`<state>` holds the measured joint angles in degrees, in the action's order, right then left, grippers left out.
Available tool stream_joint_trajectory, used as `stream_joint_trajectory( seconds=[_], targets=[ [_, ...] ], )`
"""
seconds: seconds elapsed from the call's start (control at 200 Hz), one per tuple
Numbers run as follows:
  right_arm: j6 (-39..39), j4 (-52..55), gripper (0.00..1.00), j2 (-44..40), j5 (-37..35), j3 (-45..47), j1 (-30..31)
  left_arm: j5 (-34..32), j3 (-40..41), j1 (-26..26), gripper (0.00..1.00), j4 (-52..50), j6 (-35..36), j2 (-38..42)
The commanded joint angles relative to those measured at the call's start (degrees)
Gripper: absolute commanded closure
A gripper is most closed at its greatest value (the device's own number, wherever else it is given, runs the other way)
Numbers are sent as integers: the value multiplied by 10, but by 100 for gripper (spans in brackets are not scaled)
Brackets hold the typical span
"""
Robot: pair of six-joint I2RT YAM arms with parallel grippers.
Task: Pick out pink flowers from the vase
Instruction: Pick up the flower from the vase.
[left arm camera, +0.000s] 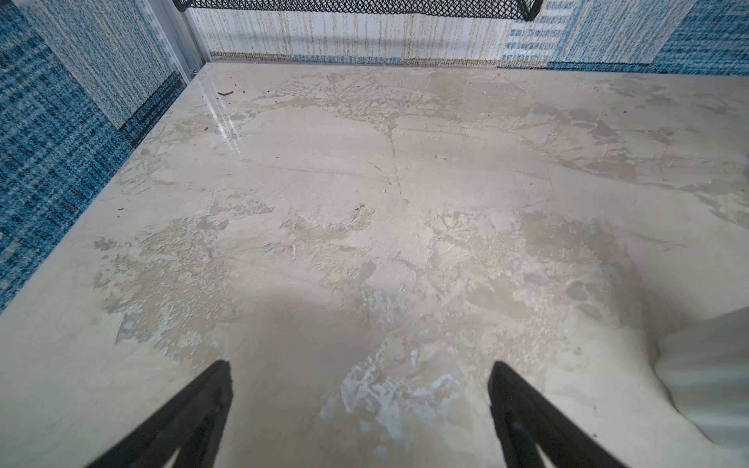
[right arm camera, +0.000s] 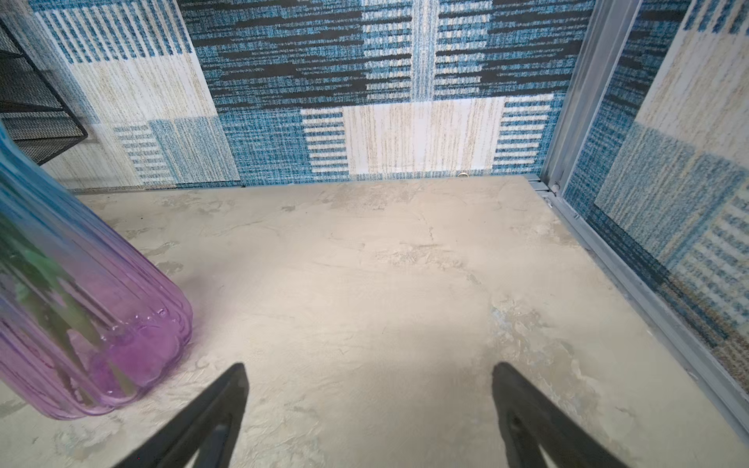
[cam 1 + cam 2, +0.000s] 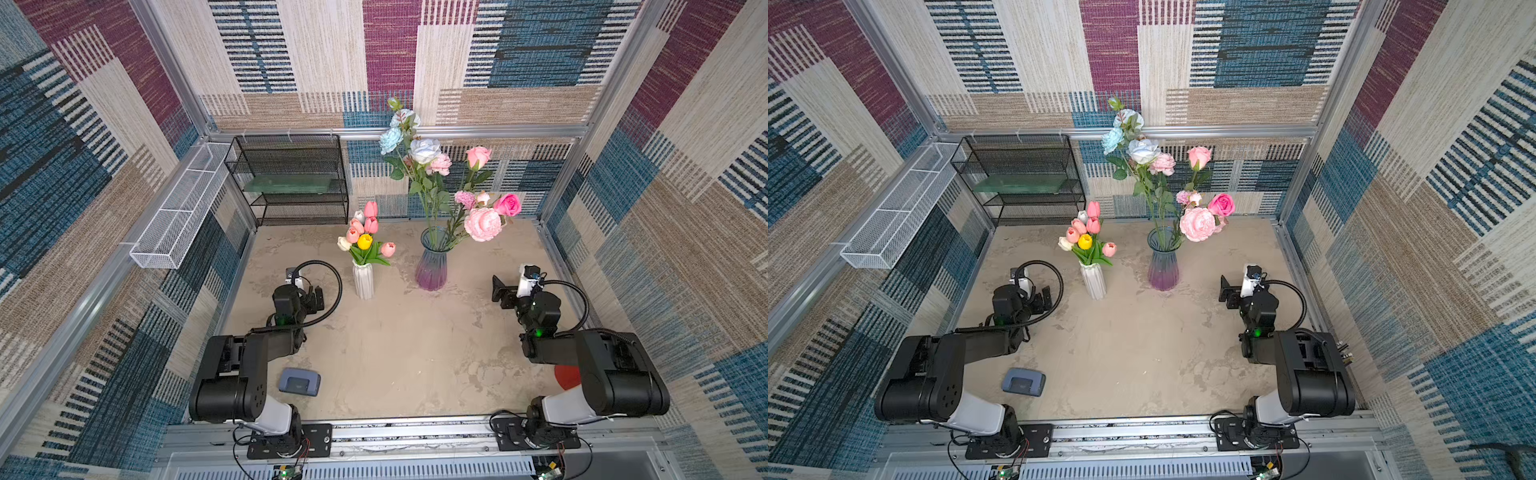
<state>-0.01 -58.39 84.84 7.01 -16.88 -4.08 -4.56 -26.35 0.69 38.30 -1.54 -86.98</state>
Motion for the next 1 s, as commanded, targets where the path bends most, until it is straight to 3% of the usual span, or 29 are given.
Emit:
stream_joint_trajectory(
  seconds=[0.0, 0.992],
  targets=[
    [-5, -9, 5, 1, -1, -3, 1, -1, -1, 1, 0, 17, 6, 1],
    [-6, -9, 5, 1, -1, -4, 1, -11, 1, -6, 0, 19, 9, 1]
  ],
)
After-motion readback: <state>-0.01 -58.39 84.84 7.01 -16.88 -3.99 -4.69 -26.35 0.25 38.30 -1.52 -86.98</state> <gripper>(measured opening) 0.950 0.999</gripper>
